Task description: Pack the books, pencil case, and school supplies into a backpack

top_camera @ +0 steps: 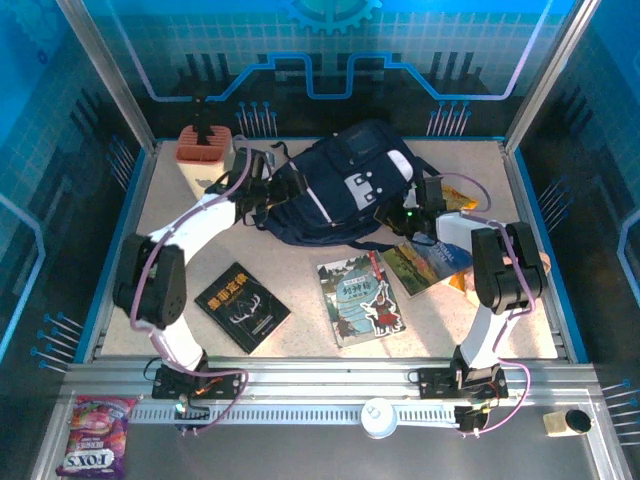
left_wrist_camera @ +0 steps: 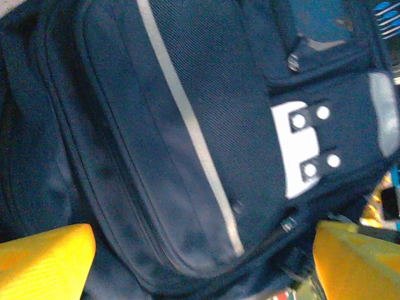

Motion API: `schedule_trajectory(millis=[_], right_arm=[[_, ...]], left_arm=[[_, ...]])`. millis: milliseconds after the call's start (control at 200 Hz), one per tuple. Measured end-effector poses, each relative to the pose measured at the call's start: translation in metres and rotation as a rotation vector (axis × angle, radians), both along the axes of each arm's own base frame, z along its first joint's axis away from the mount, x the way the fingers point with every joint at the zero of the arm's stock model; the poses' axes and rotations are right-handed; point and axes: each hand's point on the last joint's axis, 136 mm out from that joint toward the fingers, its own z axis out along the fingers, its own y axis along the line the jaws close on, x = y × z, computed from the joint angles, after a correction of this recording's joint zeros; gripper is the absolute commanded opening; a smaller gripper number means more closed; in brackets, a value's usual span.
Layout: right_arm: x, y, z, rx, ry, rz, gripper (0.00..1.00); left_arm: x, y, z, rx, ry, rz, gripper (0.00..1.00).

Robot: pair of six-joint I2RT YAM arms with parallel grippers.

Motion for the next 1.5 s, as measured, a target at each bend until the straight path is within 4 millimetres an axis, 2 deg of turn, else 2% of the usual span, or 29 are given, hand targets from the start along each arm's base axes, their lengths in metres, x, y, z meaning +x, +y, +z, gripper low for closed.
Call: schedule_trajectory(millis=[65,140,240,380,425,555,690,775,885,1016,1131,1256,1381,1501], right_arm=[[0.0,0.003,-0.005,0.012,0.013,0.0,0.31],[0.001,0.004,-0.007,0.024,0.019,-0.007,0.33],[0.003,0.006,-0.005,0.042,0.015,-0.015,0.37],[0.003,0.007,-0.005,0.063,0.016,-0.028,0.36],[0.003,0.007,-0.006,0.067,0.019,-0.032,0.33],[0.004,0.008,-0.009,0.081,0.024,-0.042,0.15],[0.005,0.013,-0.007,0.099,0.018,-0.039,0.1],[0.004,0.016,-0.005,0.102,0.014,-0.029,0.1],[0.001,0.021,0.004,0.107,0.007,-0.019,0.1],[0.001,0.03,0.032,0.115,-0.024,0.0,0.1],[0.005,0.037,0.063,0.124,-0.064,0.016,0.11],[0.009,0.041,0.086,0.131,-0.087,0.024,0.11],[0.011,0.043,0.093,0.132,-0.081,0.028,0.11],[0.01,0.044,0.097,0.132,-0.069,0.031,0.11]], left_arm=[[-0.017,-0.005,0.01,-0.005,-0.017,-0.017,0.9],[-0.037,-0.017,0.009,-0.008,-0.008,-0.045,0.89],[-0.064,-0.039,-0.008,-0.009,0.042,-0.097,0.85],[-0.097,-0.067,-0.038,-0.001,0.123,-0.162,0.79],[-0.104,-0.076,-0.044,0.008,0.133,-0.184,0.76],[-0.116,-0.102,-0.059,0.045,0.132,-0.236,0.68],[-0.125,-0.12,-0.078,0.101,0.133,-0.28,0.61],[-0.125,-0.127,-0.084,0.129,0.125,-0.3,0.56],[-0.117,-0.132,-0.081,0.156,0.087,-0.31,0.5],[-0.102,-0.135,-0.072,0.194,0.029,-0.314,0.46],[-0.085,-0.14,-0.055,0.223,-0.044,-0.313,0.44],[-0.07,-0.146,-0.039,0.239,-0.103,-0.31,0.44],[-0.062,-0.148,-0.033,0.25,-0.125,-0.297,0.43],[-0.053,-0.147,-0.037,0.274,-0.13,-0.267,0.44]])
